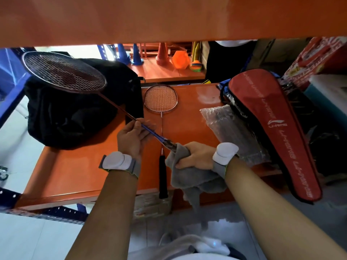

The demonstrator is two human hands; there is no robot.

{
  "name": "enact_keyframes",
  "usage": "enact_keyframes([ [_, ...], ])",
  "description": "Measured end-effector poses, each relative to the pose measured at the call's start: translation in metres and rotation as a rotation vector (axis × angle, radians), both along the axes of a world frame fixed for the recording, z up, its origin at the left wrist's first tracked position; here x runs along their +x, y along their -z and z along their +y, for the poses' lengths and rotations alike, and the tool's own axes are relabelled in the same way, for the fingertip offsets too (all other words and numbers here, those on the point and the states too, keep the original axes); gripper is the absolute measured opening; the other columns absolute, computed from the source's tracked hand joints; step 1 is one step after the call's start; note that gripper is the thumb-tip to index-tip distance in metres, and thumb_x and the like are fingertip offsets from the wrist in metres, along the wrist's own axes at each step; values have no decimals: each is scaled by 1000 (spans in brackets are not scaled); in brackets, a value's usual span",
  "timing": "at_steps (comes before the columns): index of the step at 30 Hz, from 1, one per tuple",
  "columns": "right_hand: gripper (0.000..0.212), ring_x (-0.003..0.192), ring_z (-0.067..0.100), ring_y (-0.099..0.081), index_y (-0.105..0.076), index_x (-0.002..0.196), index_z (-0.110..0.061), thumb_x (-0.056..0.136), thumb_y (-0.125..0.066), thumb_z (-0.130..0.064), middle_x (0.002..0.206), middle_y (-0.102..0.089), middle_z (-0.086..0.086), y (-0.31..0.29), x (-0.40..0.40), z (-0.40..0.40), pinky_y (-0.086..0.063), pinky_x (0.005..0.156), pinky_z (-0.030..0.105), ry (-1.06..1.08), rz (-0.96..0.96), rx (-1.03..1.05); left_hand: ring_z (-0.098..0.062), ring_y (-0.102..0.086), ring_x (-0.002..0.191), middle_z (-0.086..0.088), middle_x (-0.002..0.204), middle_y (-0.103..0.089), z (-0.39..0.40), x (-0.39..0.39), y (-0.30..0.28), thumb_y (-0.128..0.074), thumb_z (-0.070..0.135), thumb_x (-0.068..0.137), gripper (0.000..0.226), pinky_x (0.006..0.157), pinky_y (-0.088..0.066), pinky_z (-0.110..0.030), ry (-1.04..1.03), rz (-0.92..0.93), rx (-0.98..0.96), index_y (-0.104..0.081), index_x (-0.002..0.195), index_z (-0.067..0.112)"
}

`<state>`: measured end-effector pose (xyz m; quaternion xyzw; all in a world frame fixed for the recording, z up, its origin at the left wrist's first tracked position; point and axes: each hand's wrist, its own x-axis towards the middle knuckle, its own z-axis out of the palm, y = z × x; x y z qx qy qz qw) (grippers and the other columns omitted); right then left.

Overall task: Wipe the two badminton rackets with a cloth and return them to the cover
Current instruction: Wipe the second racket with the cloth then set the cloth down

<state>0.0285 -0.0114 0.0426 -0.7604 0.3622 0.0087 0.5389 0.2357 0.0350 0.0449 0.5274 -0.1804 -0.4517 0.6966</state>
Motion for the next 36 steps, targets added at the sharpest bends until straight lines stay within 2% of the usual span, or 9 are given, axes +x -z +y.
enact_keyframes([
  [3,20,85,-1,-70,-74,95,-38,75,-72,-40,93,-75,-16,-1,7,1,-51,70,17,50,-58,39,-31,-73,92,-10,94,-75,-2,-9,0,-46,16,103,22,80,-62,-44,19,-24,10,-67,96,13],
  [6,21,87,4,-71,-73,96,-35,76,-73,-41,94,-75,-14,8,5,7,-55,73,22,135,-77,69,-33,-73,94,-10,92,-75,-3,-12,0,-51,15,101,18,83,-61,-46,-4,-65,21,-68,96,13],
  [9,25,84,12,-68,-68,94,-31,74,-72,-46,91,-73,-10,24,2,13,-58,78,36,257,44,-181,-35,-73,93,-12,92,-74,0,-5,-3,-54,14,100,15,83,-61,-46,-28,-100,17,-68,93,13],
  [13,25,69,22,-62,-50,77,-28,78,-69,-44,76,-65,-4,43,-6,16,-55,62,41,354,128,-488,-33,-75,87,-6,81,-77,-2,8,-6,-59,15,98,16,81,-62,-45,-103,-109,10,-69,86,13],
  [21,38,51,11,-54,-37,72,-34,92,-37,-67,64,-55,-9,58,-15,10,-44,43,30,385,147,-695,-29,-76,82,-4,77,-78,-15,11,-5,-59,15,97,22,75,-63,-42,-99,-166,-7,-71,79,17],
  [24,37,55,9,-56,-37,78,-36,91,-32,-70,66,-55,-11,47,-8,5,-49,50,31,352,194,-704,-26,-77,83,-5,80,-79,-21,11,-6,-56,15,99,23,72,-63,-38,-61,-153,-16,-71,82,19],
  [28,34,73,14,-65,-49,93,-31,82,-57,-61,83,-66,-6,23,8,1,-53,63,32,283,205,-555,-26,-77,84,-6,83,-78,-22,14,-7,-48,16,102,22,69,-62,-35,-9,-106,-10,-67,89,15],
  [33,31,90,16,-67,-64,103,-24,82,-68,-47,97,-71,-4,-4,44,11,-55,84,42,296,-81,-313,-27,-76,84,-9,89,-78,-18,-2,-3,-45,17,103,25,70,-62,-40,118,-58,41,-65,88,14],
  [36,22,91,26,-68,-68,102,-13,91,-64,-31,97,-73,7,-11,63,8,-54,81,49,359,-168,-358,-22,-76,86,-7,94,-78,-15,-16,0,-49,17,102,24,75,-61,-39,192,-58,57,-69,90,13],
])
